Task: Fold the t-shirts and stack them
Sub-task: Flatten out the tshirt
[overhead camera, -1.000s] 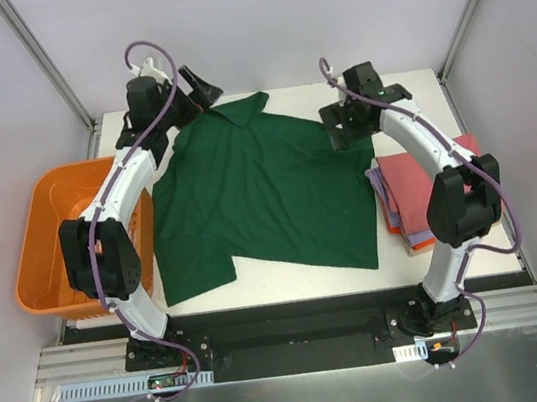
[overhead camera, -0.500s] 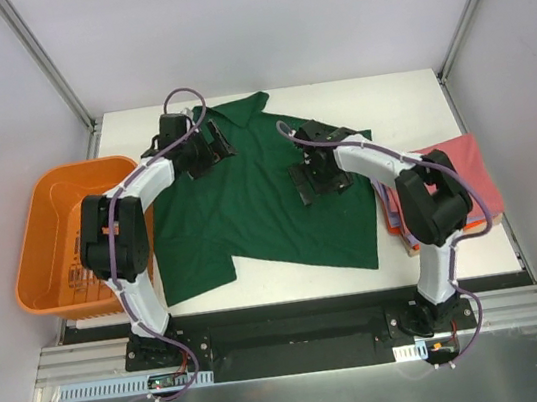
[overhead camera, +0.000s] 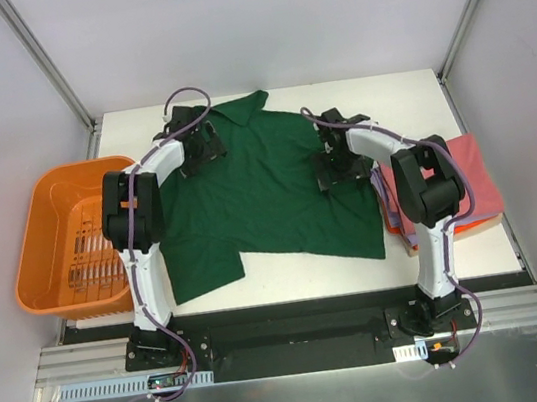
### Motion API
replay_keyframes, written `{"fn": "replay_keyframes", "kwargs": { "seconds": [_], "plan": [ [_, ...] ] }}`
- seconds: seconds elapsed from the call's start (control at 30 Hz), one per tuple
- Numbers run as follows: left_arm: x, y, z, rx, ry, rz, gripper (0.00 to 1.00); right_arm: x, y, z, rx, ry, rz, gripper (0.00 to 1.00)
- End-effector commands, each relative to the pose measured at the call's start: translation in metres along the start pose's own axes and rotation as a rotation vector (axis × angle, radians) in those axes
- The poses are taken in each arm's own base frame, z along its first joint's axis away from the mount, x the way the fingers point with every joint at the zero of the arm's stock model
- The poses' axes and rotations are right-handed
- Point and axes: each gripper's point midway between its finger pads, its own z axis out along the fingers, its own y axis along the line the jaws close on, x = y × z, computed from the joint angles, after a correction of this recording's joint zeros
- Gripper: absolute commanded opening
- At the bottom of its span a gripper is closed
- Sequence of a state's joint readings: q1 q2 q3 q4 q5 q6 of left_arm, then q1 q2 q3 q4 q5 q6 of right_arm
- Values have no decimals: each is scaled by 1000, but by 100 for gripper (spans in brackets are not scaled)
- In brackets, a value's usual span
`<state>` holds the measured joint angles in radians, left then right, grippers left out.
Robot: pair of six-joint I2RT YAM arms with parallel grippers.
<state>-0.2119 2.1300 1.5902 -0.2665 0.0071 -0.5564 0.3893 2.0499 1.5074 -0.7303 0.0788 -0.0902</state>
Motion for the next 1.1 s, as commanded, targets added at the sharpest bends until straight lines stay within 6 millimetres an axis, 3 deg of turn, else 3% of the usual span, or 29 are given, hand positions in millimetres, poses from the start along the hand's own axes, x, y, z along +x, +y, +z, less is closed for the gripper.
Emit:
{"fn": "replay_keyframes", "kwargs": {
  "seconds": [0.0, 0.13, 0.23, 0.33, 0.4, 0.47, 0.53, 0.57, 0.67, 0.8, 0.9, 1.07],
  "plan": [
    [-19, 27, 5, -114, -14, -55, 99, -14, -20, 1, 21, 15, 17, 96],
    [-24, 40, 11, -145, -15, -113, 99, -21, -21, 0, -9, 6, 1, 96],
    [-32, 47, 3, -184, -28, -137, 99, -27, -23, -8, -7, -10, -21, 96],
    [-53, 33, -16, -135, -72, -123, 99, -32, -20, -23, -28, -46, -35, 96],
    [-70, 9, -35, -49, -99, -89, 99, -38, -16, -40, -56, -91, -51, 96],
    [-87, -18, -70, 36, -152, -43, 99, -43, -13, -61, -67, -144, -56, 96],
    [-92, -37, -104, 73, -208, 11, 99, -42, -8, -89, -71, -216, -78, 96],
    [-89, -45, -124, 90, -231, 45, 99, -38, -4, -93, -65, -231, -94, 96],
    [-61, -64, -170, 134, -261, 133, 99, -20, 2, -130, -45, -327, -92, 96],
    [-5, -69, -208, 179, -251, 211, 99, 14, 3, -165, -70, -460, 7, 96],
    [37, -52, -221, 206, -210, 185, 99, 39, 2, -173, -134, -568, 97, 96],
    [78, -20, -243, 224, -217, 135, 99, 55, -5, -192, -216, -814, 153, 96]
  ]
}}
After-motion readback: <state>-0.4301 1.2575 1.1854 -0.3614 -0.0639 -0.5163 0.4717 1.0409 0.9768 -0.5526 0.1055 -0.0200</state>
